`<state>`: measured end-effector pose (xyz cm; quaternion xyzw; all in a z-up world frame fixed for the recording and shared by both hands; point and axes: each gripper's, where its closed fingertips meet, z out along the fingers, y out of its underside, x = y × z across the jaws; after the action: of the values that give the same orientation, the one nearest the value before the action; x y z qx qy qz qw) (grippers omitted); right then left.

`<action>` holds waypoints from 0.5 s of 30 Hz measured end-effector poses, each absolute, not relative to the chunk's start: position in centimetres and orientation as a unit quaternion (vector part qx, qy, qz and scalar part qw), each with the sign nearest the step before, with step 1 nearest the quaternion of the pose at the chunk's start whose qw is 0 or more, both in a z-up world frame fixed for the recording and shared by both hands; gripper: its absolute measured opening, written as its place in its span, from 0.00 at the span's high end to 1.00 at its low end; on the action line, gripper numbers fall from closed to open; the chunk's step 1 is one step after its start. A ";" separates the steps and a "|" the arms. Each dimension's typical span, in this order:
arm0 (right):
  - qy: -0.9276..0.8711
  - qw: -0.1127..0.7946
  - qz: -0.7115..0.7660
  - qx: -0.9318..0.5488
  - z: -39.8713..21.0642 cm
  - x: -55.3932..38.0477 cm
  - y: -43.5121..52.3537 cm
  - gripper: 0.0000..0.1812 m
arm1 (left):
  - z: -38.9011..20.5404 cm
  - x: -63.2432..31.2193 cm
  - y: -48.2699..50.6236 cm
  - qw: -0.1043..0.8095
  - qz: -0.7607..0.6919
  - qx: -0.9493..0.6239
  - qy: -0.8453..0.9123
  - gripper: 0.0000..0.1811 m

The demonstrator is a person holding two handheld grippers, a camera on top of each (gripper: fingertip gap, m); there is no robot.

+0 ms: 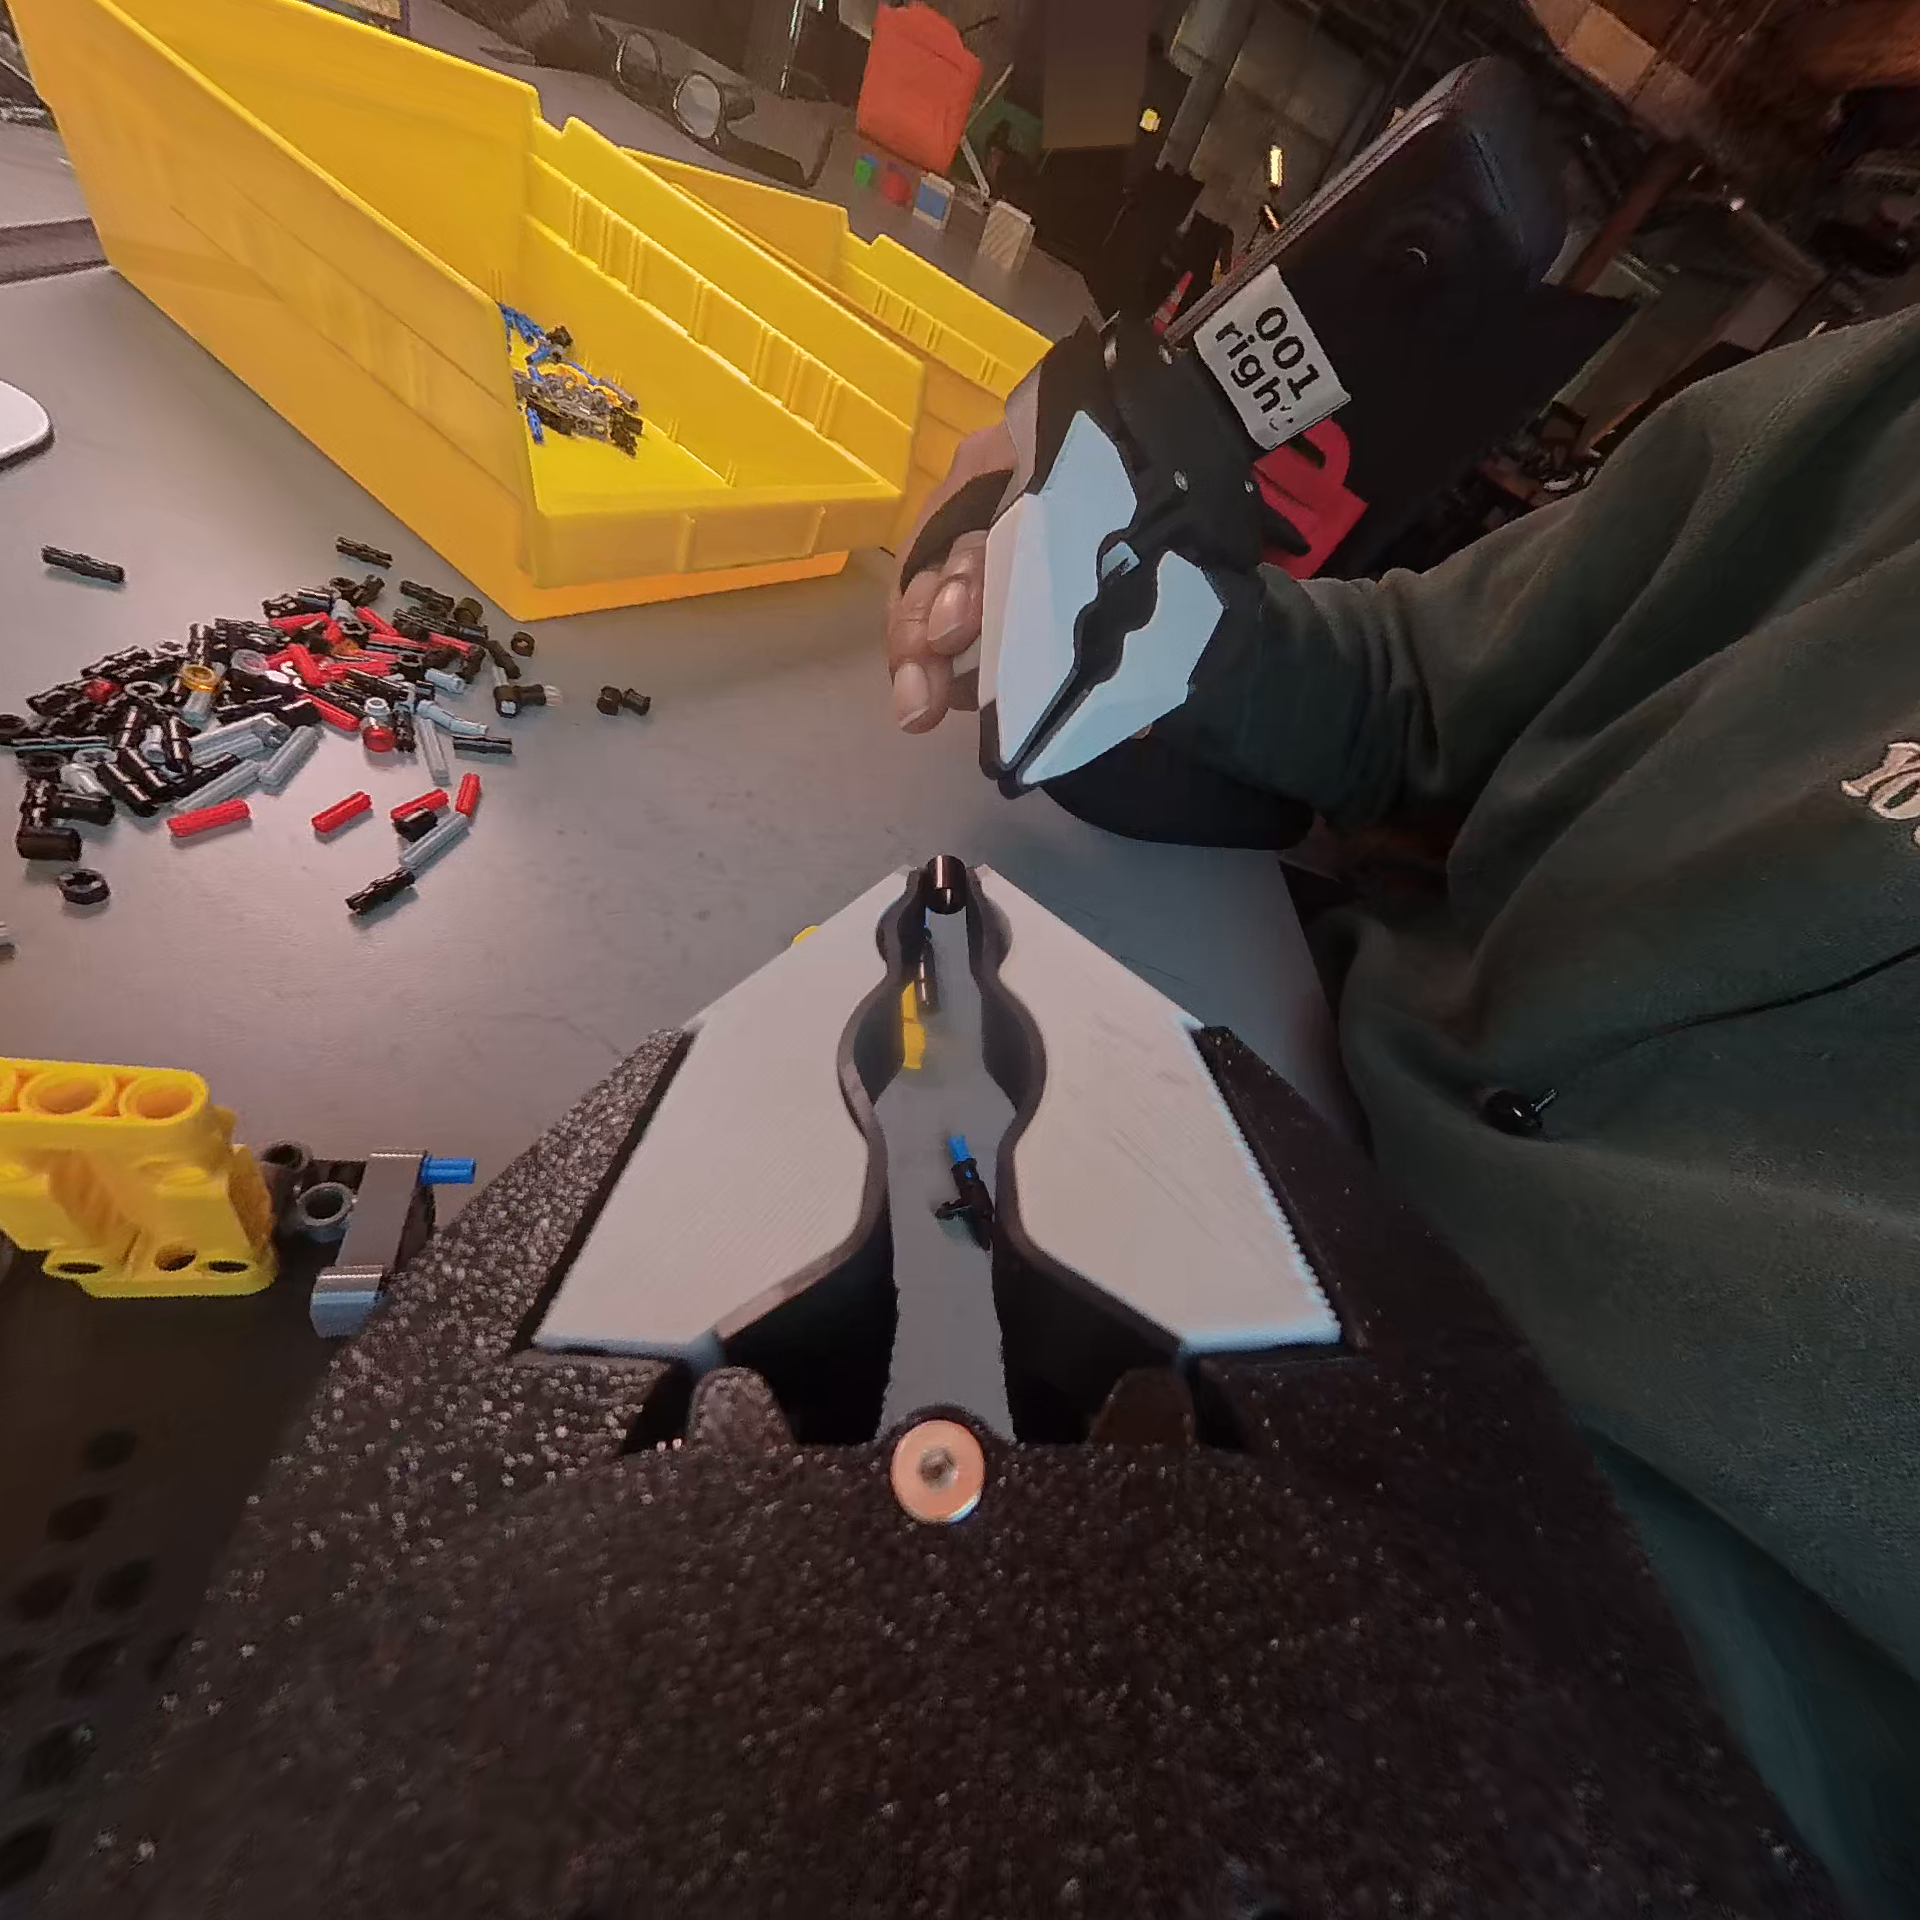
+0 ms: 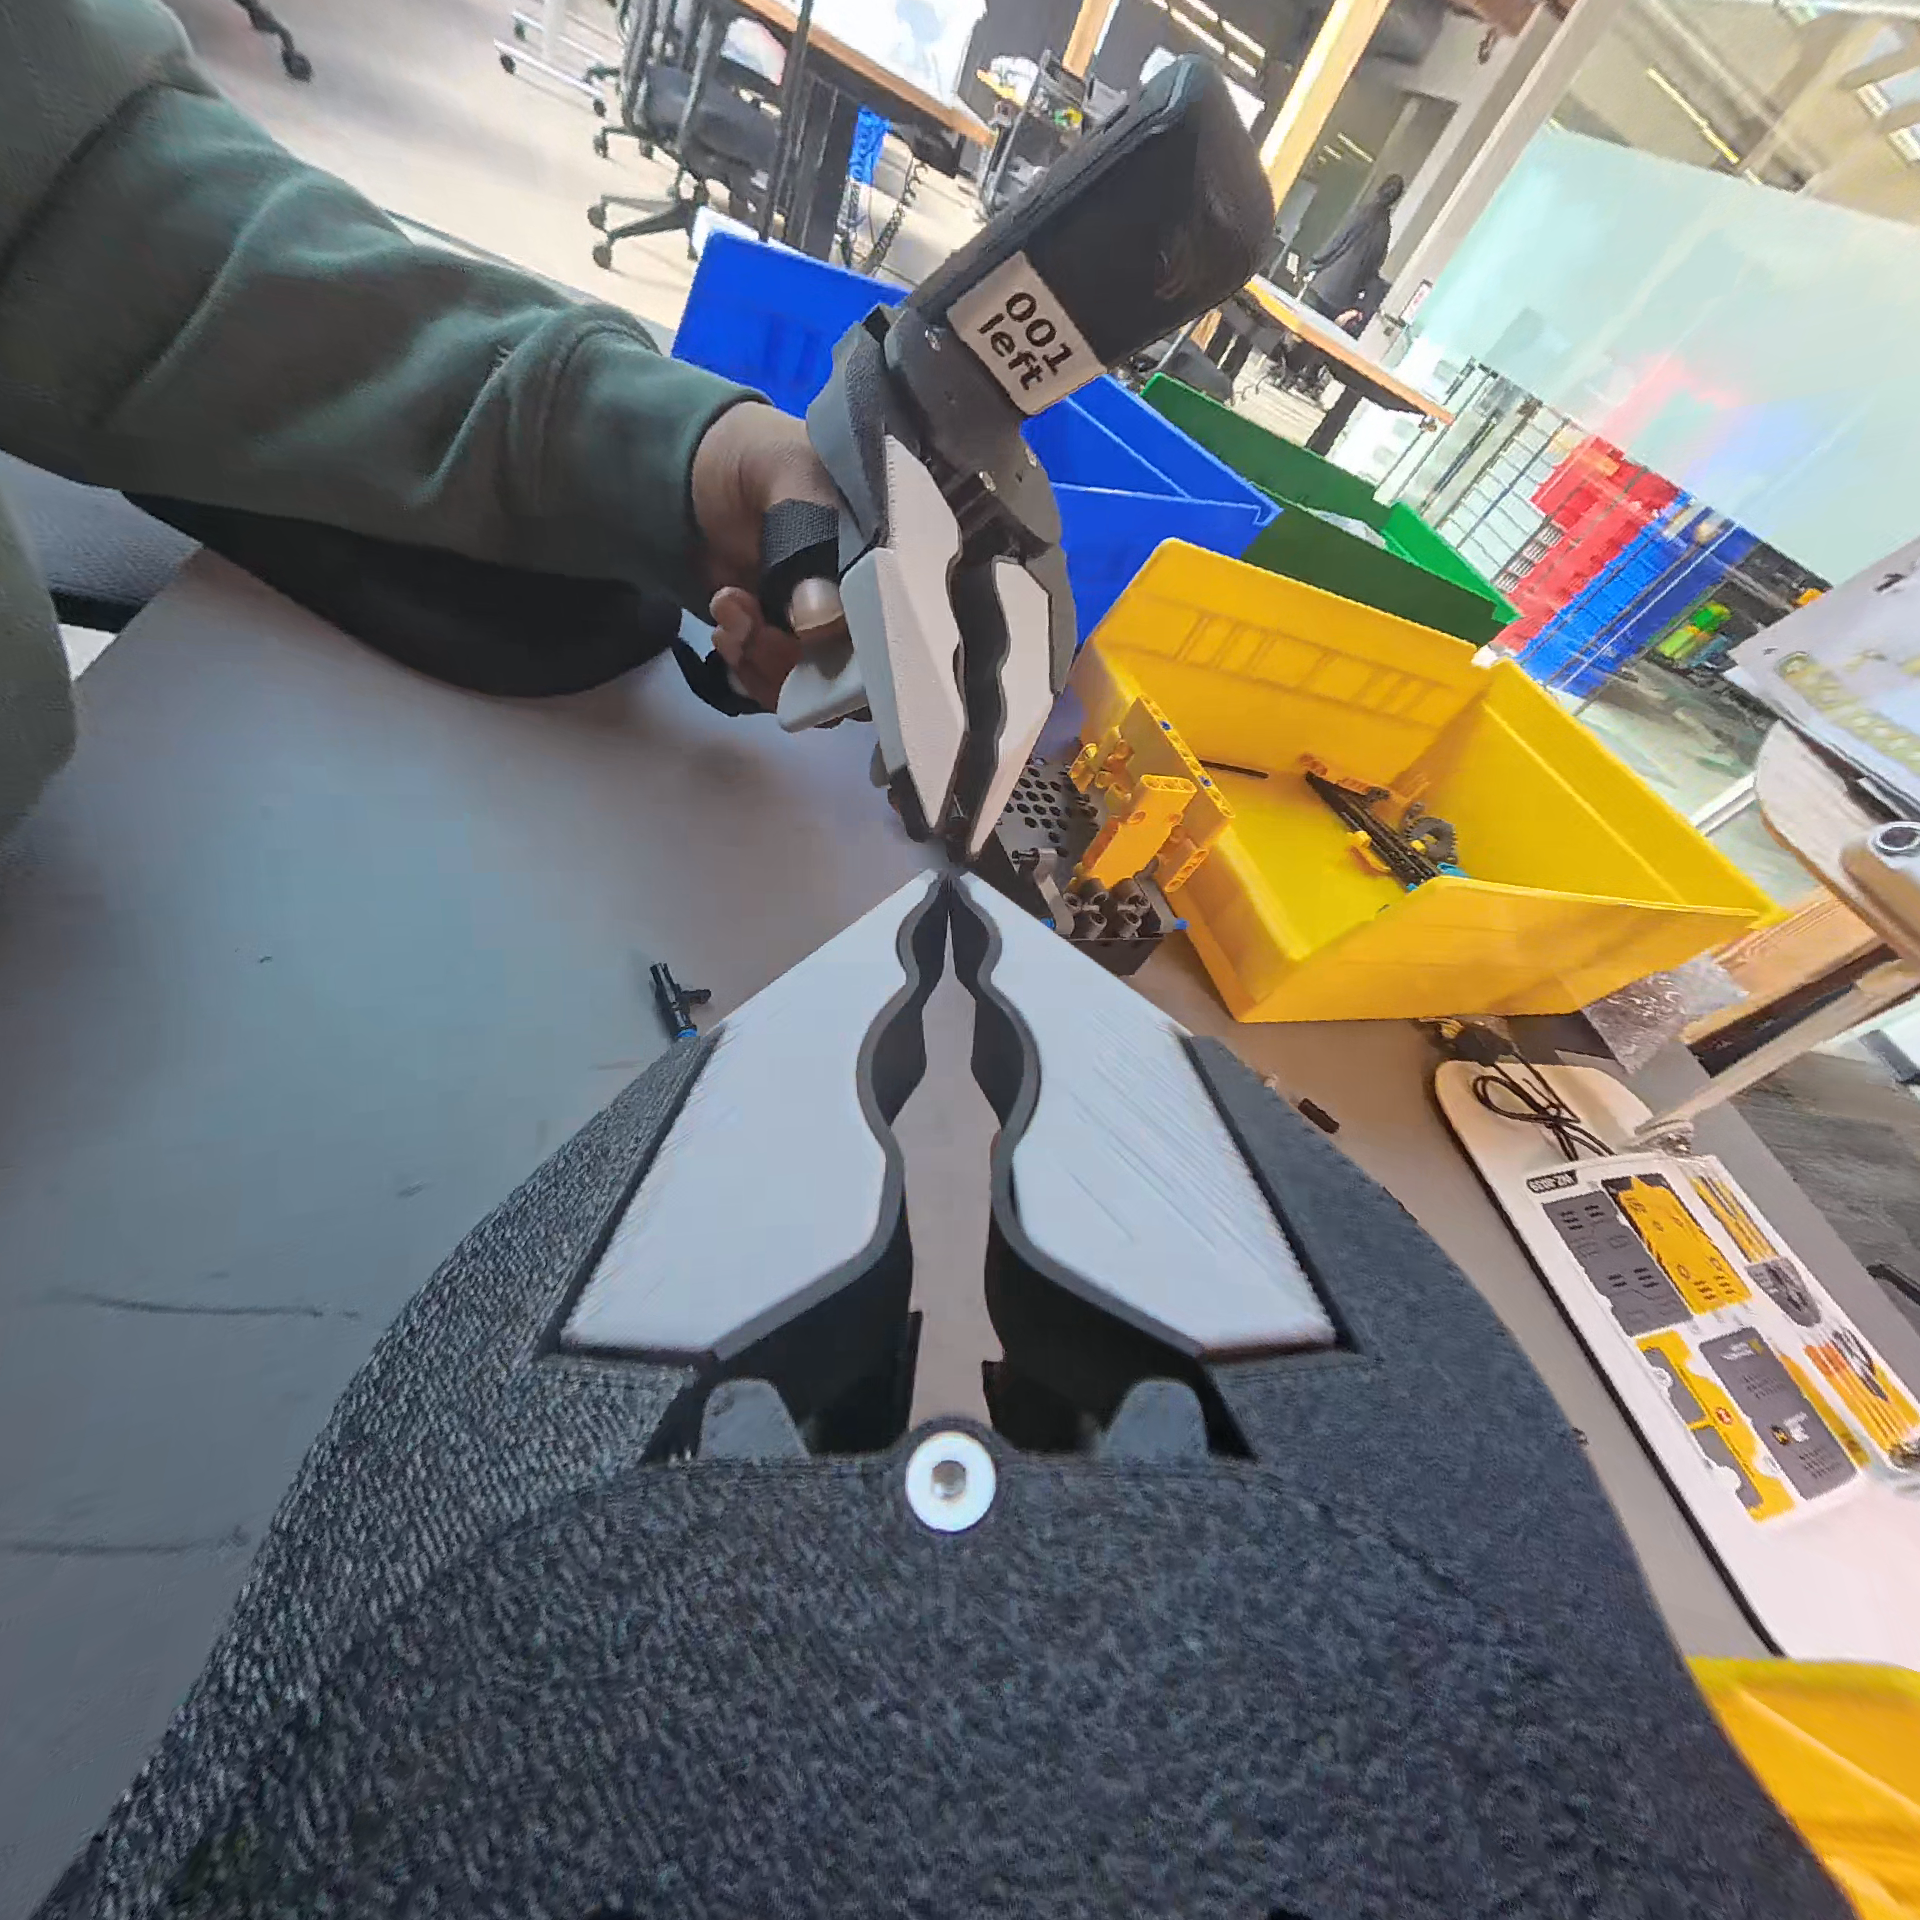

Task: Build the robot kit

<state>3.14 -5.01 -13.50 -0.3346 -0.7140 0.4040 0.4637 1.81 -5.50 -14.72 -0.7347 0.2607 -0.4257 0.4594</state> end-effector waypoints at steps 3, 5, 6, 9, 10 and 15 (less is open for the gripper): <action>-0.708 0.471 0.404 -0.337 -13.4 3.1 -4.7 1.00 | -14.9 1.8 -5.5 0.457 -0.426 -0.736 0.259 0.97; -0.702 0.477 0.405 -0.340 -13.4 3.0 -4.5 0.97 | -14.9 1.8 -5.5 0.457 -0.429 -0.735 0.259 0.97; -0.701 0.476 0.407 -0.341 -13.4 3.0 -4.5 0.95 | -14.9 1.9 -5.5 0.456 -0.432 -0.734 0.259 0.97; -0.697 0.472 0.418 -0.342 -13.3 2.9 -4.8 0.92 | -14.6 2.2 -5.8 0.454 -0.445 -0.726 0.261 0.97; -0.697 0.470 0.421 -0.342 -13.3 2.9 -4.9 0.92 | -14.6 2.3 -5.9 0.453 -0.450 -0.723 0.263 0.97; -0.699 0.461 0.430 -0.338 -13.3 2.8 -5.5 0.92 | -14.2 2.8 -6.4 0.452 -0.461 -0.711 0.278 0.97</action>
<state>2.81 -5.53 -13.31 -0.3378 -0.6991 0.4297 0.4609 2.83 -6.43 -14.21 -0.7112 0.2783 -0.4607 0.4523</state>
